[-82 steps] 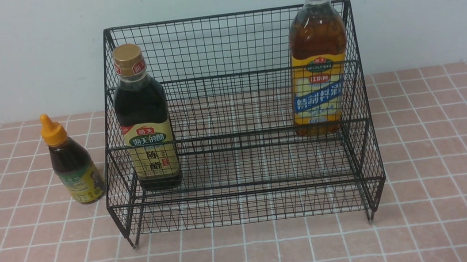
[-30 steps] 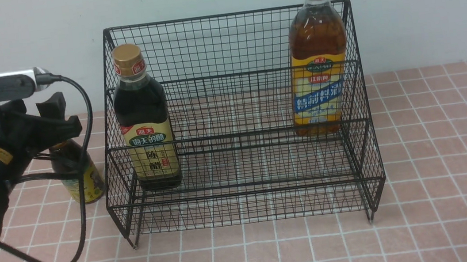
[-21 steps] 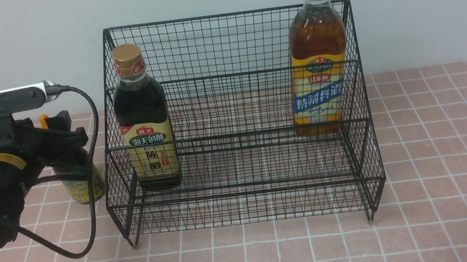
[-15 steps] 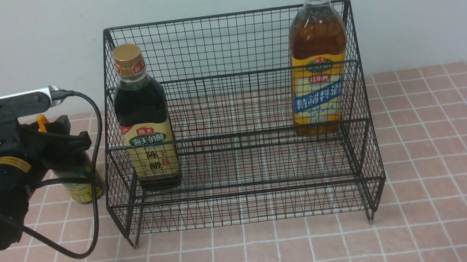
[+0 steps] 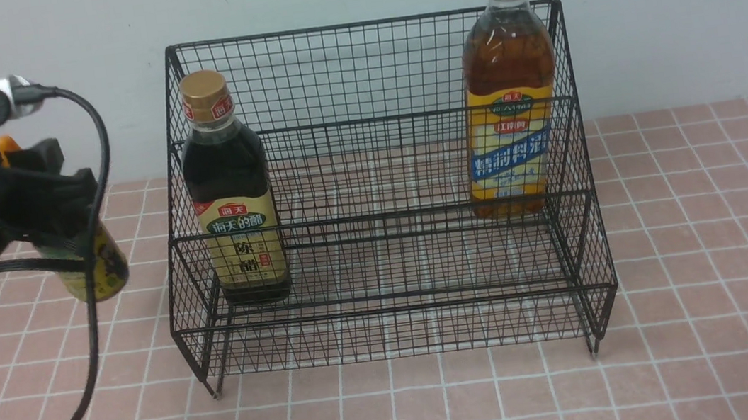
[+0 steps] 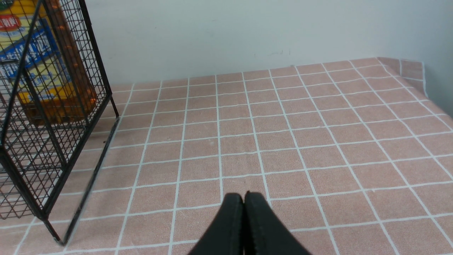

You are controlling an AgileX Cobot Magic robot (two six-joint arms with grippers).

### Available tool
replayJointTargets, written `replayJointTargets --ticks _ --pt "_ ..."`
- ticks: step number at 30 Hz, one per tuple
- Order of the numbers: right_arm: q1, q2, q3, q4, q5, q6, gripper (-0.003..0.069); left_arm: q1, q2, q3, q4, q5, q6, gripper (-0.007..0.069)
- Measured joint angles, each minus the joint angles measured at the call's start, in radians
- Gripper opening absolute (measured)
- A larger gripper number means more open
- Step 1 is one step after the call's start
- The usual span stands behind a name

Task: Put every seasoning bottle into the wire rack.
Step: Use the left arm to put the condiment bottle back on the shelf

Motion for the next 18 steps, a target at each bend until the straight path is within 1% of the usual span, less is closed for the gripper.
replayJointTargets --ticks 2,4,5,6,8,9,10,11,15,17,18 --pt "0.0 0.0 0.0 0.0 0.0 0.0 -0.0015 0.0 -0.133 0.001 0.066 0.096 -0.009 0.0263" --pt "0.0 0.0 0.0 0.0 0.0 0.001 -0.0015 0.0 -0.229 0.002 0.114 0.153 -0.036 0.0263" --pt "0.0 0.0 0.0 0.0 0.0 0.001 -0.0015 0.0 -0.247 0.002 0.124 0.158 -0.046 0.0263" --pt "0.0 0.0 0.0 0.0 0.0 0.001 -0.0015 -0.006 -0.324 0.002 0.163 0.2 -0.095 0.0263" --pt "0.0 0.0 0.0 0.0 0.0 0.001 -0.0015 -0.018 -0.368 0.002 0.189 0.226 -0.133 0.0263" --pt "0.0 0.0 0.0 0.0 0.0 0.001 -0.0015 -0.046 -0.413 0.002 0.226 0.254 -0.18 0.0263" --pt "0.0 0.0 0.0 0.0 0.0 0.001 -0.0015 -0.051 -0.418 0.002 0.226 0.257 -0.187 0.0263" --pt "0.0 0.0 0.0 0.0 0.0 0.001 -0.0015 -0.093 -0.444 0.002 0.27 0.278 -0.243 0.0263" --pt "0.0 0.0 0.0 0.0 0.0 0.001 -0.0015 -0.22 -0.453 0.004 0.351 0.31 -0.347 0.0263" --pt "0.0 0.0 0.0 0.0 0.0 0.001 -0.0015 -0.305 -0.44 0.005 0.393 0.315 -0.386 0.0263" --pt "0.0 0.0 0.0 0.0 0.0 0.001 -0.0015 -0.312 -0.438 0.005 0.395 0.315 -0.387 0.0263"
